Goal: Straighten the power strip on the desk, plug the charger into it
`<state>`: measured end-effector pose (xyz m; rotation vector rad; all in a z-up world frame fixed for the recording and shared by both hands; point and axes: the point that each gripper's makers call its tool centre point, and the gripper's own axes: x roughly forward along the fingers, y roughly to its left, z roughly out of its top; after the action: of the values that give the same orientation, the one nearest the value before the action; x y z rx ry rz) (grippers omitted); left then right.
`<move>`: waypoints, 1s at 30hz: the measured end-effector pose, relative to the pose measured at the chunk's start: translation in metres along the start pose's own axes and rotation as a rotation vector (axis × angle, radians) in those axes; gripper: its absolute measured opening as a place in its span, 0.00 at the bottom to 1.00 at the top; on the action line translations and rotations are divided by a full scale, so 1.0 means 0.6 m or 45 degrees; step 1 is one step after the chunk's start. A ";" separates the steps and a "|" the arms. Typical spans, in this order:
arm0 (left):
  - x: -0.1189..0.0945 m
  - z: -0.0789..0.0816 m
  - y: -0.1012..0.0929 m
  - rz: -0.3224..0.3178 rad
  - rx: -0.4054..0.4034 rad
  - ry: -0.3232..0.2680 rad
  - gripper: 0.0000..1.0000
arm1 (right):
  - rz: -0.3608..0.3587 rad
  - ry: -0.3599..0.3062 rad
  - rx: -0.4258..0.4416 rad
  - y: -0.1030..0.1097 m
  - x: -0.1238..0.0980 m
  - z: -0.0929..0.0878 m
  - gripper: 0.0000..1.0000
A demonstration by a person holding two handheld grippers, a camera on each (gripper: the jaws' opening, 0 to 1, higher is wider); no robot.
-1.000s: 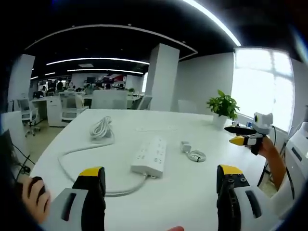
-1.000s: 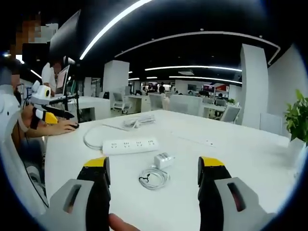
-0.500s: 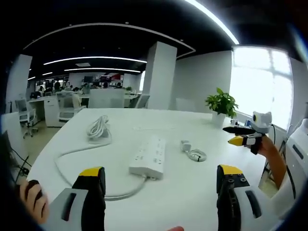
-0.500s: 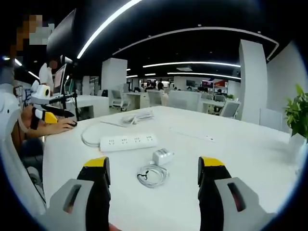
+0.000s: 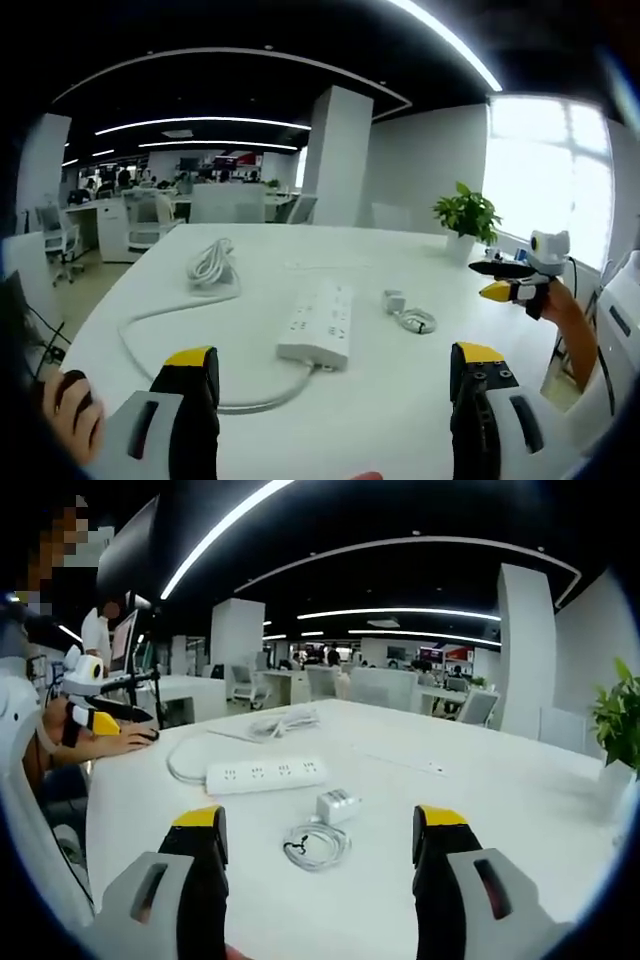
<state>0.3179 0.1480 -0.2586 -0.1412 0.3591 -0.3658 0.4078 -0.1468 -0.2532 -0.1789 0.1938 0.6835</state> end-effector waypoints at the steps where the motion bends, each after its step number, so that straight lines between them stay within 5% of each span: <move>1: 0.001 -0.001 0.002 0.005 0.008 0.006 0.96 | 0.001 0.002 0.000 0.000 0.001 -0.001 0.75; 30: 0.032 -0.027 0.004 0.021 0.046 0.092 0.96 | 0.015 0.066 -0.003 0.001 -0.001 -0.030 0.76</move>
<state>0.3294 0.1421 -0.2802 -0.0901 0.4250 -0.3618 0.4047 -0.1510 -0.2702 -0.1982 0.2440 0.6915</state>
